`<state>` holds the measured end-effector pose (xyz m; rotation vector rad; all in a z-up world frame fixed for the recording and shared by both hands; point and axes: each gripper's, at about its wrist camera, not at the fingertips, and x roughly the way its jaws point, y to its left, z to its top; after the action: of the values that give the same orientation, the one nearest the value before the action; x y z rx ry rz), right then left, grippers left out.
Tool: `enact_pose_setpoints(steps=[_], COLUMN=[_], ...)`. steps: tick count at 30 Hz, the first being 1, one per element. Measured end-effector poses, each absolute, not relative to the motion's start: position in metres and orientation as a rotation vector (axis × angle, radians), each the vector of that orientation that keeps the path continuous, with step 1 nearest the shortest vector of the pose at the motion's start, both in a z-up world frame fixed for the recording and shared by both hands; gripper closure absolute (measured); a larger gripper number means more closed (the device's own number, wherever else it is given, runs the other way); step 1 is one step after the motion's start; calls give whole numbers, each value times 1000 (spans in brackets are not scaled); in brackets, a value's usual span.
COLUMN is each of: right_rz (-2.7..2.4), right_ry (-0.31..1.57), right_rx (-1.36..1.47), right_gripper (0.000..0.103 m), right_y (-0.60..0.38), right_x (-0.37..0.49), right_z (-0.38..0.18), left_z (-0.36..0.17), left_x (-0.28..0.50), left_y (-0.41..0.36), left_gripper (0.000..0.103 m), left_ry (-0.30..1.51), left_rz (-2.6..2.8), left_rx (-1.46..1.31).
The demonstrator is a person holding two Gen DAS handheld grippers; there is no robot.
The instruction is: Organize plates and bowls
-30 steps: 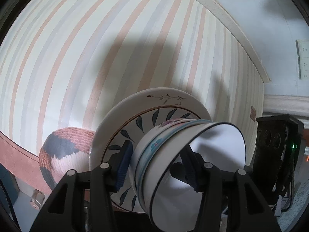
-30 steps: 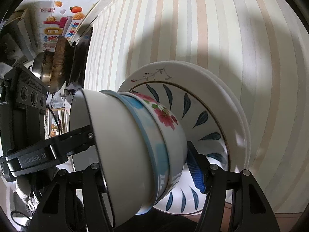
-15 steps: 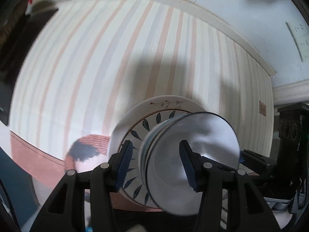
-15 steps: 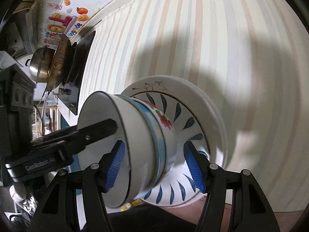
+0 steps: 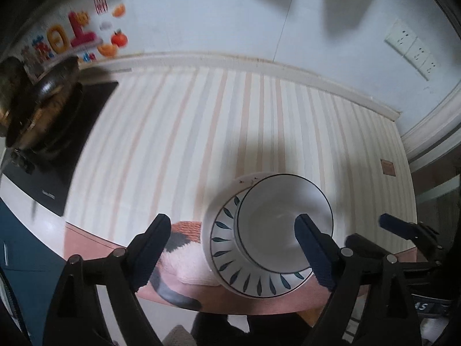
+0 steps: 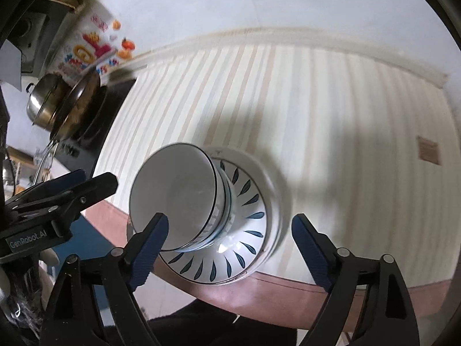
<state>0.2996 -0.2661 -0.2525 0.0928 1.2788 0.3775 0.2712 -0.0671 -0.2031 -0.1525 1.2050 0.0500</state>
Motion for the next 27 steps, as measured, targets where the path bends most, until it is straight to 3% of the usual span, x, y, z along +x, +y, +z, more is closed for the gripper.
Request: enact_pose_setpoints(steps=[10,13,27], right_rz=[222,195,148], right_ry=[1074,1021,846], right_rx=[117,121,66], right_gripper=[6,6,4], right_y=[-263,-263,-251], right_x=[229,203,56], right_z=[-175,-152,-74], left_z=[-150,-132,-74], left_x=[214,194,82], left_y=[-63,-62,-55], left_gripper=[15,3,3], left_ry=[1035,982,843], left_rz=[-23,-51,12], left_rx=[-76,-65,-47])
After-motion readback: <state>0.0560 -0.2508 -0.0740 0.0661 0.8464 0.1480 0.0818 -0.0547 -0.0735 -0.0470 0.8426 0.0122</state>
